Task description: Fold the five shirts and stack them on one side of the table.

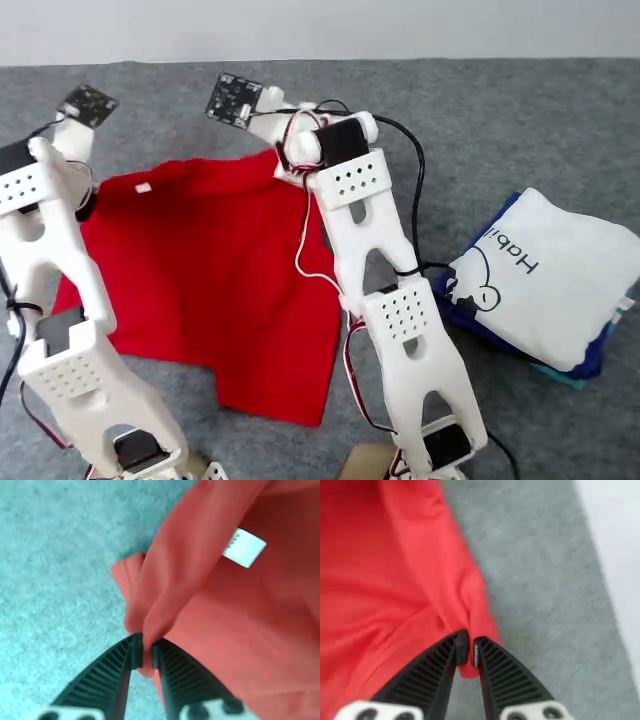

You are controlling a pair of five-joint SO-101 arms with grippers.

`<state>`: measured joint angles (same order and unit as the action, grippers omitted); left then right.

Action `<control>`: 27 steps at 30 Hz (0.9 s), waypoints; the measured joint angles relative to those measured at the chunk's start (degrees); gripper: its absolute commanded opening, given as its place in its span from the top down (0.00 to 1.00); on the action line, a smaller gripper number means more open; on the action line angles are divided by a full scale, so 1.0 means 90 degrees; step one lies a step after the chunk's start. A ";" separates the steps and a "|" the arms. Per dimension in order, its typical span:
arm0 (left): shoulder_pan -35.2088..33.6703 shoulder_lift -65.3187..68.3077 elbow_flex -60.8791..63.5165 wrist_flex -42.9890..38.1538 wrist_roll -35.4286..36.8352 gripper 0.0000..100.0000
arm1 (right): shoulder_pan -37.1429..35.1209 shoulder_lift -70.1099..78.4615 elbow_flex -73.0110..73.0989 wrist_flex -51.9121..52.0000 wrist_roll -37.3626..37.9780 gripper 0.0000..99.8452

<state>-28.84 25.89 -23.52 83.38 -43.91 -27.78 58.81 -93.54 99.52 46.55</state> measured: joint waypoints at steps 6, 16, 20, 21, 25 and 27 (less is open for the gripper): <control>-0.0274 0.0000 0.0000 0.0049 -0.0410 1.00 | -0.0078 -0.0723 0.0137 0.0107 -0.0234 0.99; -0.0869 0.0029 0.0000 0.0049 -0.1211 1.00 | -0.0469 -0.3458 0.4171 0.0107 -0.0274 0.99; -0.1016 0.0283 0.0000 0.0078 -0.1446 1.00 | -0.0703 -0.4708 0.6203 0.0107 -0.0274 0.99; -0.1026 0.0332 0.0000 0.0137 -0.1465 1.00 | -0.0742 -0.4962 0.6691 0.0107 -0.0274 0.99; -0.1026 0.0586 0.0000 0.0518 -0.1856 1.00 | -0.0879 -0.5851 0.8342 0.0107 -0.0371 0.99; -0.1026 0.0733 0.0000 0.0664 -0.2061 1.00 | -0.1016 -0.6252 0.9045 0.0088 -0.0440 0.99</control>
<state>-38.07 32.48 -23.52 89.36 -62.46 -36.92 2.55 -12.13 100.31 42.59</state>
